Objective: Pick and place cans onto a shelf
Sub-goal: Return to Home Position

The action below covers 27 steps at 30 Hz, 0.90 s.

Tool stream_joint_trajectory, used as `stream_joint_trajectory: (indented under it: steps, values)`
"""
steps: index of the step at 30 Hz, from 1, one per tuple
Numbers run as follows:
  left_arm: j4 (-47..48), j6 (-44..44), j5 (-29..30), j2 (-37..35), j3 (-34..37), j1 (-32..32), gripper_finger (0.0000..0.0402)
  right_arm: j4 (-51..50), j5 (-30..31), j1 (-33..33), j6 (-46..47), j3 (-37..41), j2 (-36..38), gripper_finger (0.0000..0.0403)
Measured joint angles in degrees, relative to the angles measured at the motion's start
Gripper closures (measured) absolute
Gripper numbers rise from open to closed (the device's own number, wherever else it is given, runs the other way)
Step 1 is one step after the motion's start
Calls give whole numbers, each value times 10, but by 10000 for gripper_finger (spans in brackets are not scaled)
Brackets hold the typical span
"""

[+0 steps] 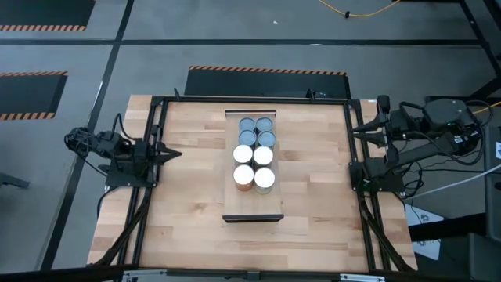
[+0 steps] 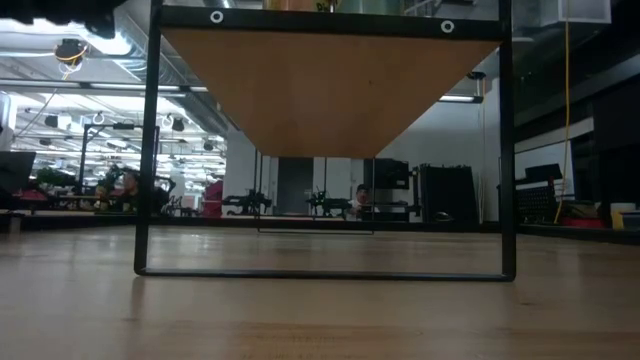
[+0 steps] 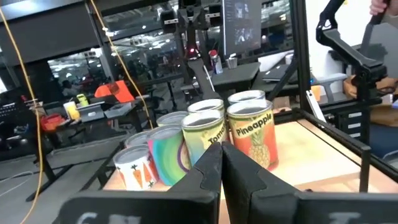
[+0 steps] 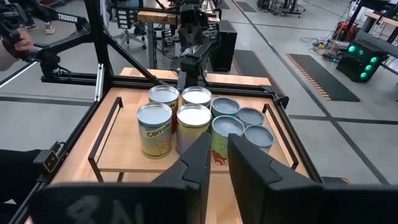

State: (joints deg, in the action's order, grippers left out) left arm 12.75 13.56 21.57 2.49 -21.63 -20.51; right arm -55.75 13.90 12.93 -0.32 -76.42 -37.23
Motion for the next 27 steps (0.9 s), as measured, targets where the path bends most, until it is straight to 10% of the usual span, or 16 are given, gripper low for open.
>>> stream_joint_trajectory:
  steps: [27]
  values:
    - [-204, -29, -7, -23, 197, 0, 400, 1, 1, 0, -2, 1, 1, 342]
